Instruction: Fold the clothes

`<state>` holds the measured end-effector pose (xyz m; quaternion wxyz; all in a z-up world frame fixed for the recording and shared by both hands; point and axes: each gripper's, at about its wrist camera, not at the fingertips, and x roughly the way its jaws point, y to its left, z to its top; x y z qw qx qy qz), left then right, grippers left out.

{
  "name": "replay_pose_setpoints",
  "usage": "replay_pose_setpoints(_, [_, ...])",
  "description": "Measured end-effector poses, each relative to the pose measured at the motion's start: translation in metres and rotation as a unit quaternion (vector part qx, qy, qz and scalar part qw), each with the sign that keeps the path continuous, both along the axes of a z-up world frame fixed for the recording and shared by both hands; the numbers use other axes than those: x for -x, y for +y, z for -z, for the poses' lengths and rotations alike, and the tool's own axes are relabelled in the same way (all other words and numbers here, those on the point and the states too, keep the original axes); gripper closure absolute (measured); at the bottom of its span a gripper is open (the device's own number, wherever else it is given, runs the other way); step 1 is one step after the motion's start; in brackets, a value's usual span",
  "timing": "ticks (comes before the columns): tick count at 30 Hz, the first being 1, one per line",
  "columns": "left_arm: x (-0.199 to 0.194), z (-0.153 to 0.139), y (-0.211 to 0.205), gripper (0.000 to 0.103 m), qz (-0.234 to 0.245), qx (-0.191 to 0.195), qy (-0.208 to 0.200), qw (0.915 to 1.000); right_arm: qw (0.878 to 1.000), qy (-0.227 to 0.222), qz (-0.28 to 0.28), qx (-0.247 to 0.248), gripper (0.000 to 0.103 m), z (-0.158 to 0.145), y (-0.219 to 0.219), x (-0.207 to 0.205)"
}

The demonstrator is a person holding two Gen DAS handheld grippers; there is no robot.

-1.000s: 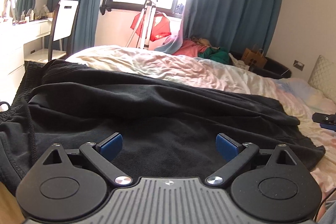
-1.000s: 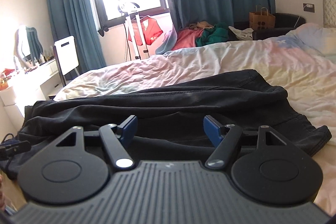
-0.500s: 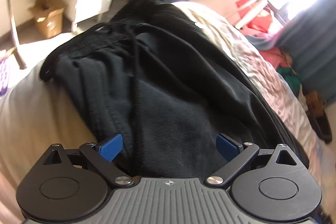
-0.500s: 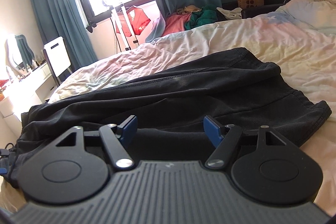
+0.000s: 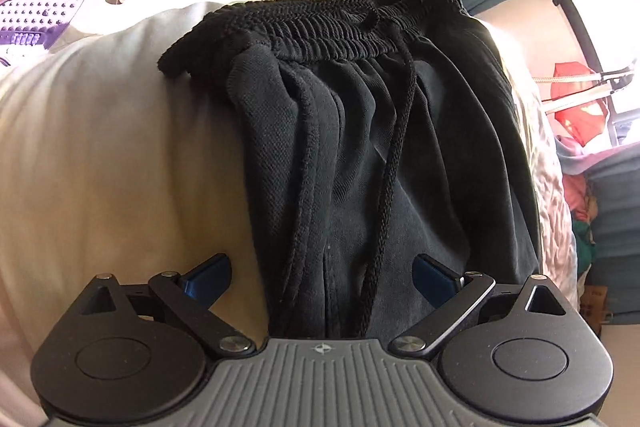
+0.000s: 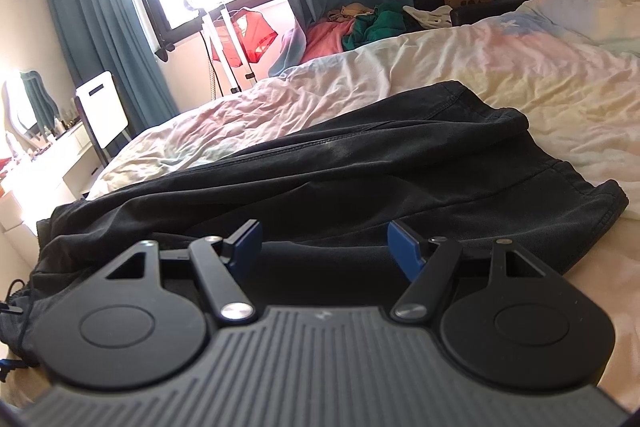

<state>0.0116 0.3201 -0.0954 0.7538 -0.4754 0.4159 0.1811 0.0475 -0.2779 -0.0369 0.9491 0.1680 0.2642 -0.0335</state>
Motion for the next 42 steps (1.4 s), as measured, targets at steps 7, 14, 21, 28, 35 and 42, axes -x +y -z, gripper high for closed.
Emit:
replay_pose_setpoints(7, [-0.003, -0.004, 0.001, 0.007, 0.025, 0.012, -0.091, 0.9954, 1.000, 0.007, 0.003, 0.005, 0.031, 0.000, 0.002, -0.004])
replay_pose_setpoints(14, [0.001, -0.014, 0.002, 0.006, 0.033, 0.065, -0.203, 0.9764, 1.000, 0.012, 0.003, 0.007, 0.031, 0.001, 0.004, -0.006])
replay_pose_setpoints(21, [-0.018, 0.017, 0.001, 0.016, 0.022, 0.087, -0.082, 0.9926, 1.000, 0.015, 0.005, 0.007, 0.031, 0.002, 0.003, -0.007])
replay_pose_setpoints(28, [-0.029, 0.007, -0.007, 0.017, 0.045, 0.109, -0.162, 0.9798, 1.000, 0.017, 0.009, 0.006, 0.031, 0.003, 0.002, -0.008])
replay_pose_setpoints(35, [-0.035, 0.004, -0.012, 0.021, 0.053, 0.102, -0.159, 0.9807, 1.000, 0.019, 0.017, -0.007, 0.031, 0.004, -0.003, -0.008])
replay_pose_setpoints(42, [-0.049, 0.013, -0.020, 0.034, 0.049, 0.073, -0.075, 0.9933, 0.998, 0.020, 0.038, -0.038, 0.031, 0.007, -0.015, -0.009])
